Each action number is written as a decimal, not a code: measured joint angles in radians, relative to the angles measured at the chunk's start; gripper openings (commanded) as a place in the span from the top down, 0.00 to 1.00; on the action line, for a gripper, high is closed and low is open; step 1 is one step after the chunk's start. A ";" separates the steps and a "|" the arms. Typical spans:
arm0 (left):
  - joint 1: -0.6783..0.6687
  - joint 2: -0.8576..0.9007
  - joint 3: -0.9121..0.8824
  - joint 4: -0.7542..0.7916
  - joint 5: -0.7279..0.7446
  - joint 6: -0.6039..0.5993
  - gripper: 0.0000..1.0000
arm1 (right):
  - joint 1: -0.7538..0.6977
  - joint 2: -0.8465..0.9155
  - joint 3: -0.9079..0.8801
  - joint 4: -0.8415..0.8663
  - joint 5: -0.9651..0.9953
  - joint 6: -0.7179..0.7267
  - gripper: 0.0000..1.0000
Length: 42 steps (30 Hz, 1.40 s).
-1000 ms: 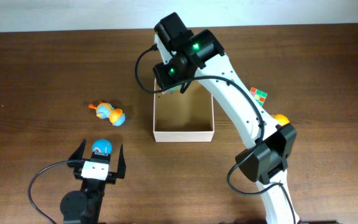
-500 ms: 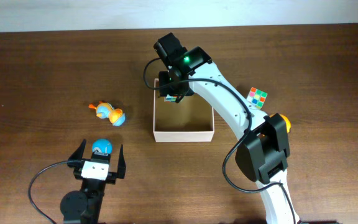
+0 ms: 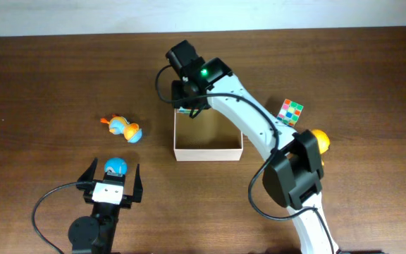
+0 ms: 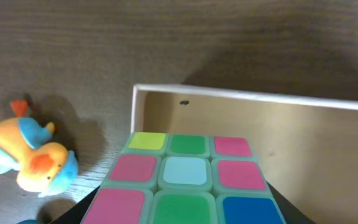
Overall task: Pack container
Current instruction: 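Lift the cube and carry it over the box with the right gripper, then lower the cube into the box's back-left corner and open the right gripper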
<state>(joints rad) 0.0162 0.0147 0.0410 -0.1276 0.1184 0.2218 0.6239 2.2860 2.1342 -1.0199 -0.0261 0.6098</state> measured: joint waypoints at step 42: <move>0.000 0.000 0.000 0.000 0.000 0.000 0.01 | -0.040 0.023 0.003 0.013 -0.048 -0.076 0.60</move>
<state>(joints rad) 0.0162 0.0147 0.0410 -0.1276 0.1184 0.2218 0.5838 2.3093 2.1368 -1.0065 -0.0742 0.5343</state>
